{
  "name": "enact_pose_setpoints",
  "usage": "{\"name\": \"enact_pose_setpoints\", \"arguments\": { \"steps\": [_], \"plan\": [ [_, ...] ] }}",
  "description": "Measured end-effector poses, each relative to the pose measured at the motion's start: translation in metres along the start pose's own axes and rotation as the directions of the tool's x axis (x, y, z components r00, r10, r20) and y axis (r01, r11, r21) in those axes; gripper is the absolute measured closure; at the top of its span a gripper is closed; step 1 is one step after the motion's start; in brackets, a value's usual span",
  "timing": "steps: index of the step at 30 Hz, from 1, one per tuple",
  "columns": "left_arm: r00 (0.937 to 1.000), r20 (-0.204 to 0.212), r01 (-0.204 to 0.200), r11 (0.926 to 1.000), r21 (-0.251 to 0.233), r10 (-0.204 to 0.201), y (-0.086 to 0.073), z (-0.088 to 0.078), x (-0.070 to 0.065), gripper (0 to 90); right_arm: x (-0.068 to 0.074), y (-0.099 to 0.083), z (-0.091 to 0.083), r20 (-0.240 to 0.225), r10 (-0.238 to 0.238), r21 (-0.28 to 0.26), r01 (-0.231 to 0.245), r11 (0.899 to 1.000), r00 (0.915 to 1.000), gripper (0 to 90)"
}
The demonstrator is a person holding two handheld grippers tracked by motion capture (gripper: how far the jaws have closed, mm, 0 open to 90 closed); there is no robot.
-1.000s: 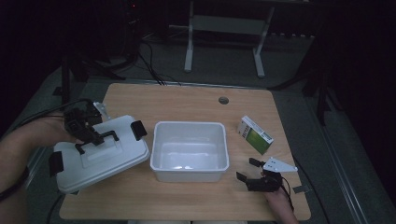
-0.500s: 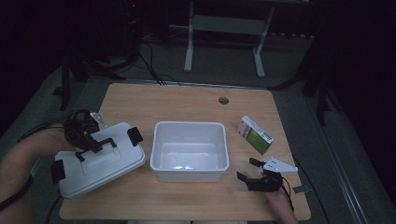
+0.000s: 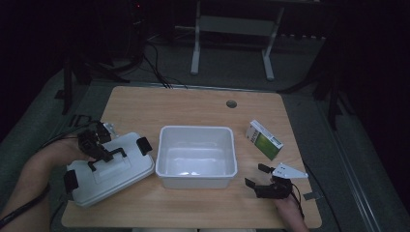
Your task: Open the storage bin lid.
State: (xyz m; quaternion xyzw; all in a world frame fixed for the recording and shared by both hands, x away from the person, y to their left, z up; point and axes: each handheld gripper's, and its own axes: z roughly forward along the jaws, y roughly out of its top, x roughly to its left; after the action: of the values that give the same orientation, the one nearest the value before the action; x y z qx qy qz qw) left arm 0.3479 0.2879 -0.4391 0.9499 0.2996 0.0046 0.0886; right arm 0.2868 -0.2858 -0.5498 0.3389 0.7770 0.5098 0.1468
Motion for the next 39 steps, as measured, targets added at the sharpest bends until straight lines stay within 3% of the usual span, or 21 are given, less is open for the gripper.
{"name": "enact_pose_setpoints", "arguments": {
  "steps": [20,39],
  "plan": [
    [0.9997,0.021,-0.014,0.9984,0.055,0.013,0.018,0.036,0.004,83.4,-0.001,0.001,-0.001,0.004,-0.009,-0.002,0.009,1.0,1.0,14.3],
    [0.9979,0.064,0.009,0.9986,0.052,-0.012,0.018,0.044,0.006,83.0,0.0,0.001,-0.001,-0.001,-0.009,0.001,0.009,1.0,1.0,14.2]
  ]
}}
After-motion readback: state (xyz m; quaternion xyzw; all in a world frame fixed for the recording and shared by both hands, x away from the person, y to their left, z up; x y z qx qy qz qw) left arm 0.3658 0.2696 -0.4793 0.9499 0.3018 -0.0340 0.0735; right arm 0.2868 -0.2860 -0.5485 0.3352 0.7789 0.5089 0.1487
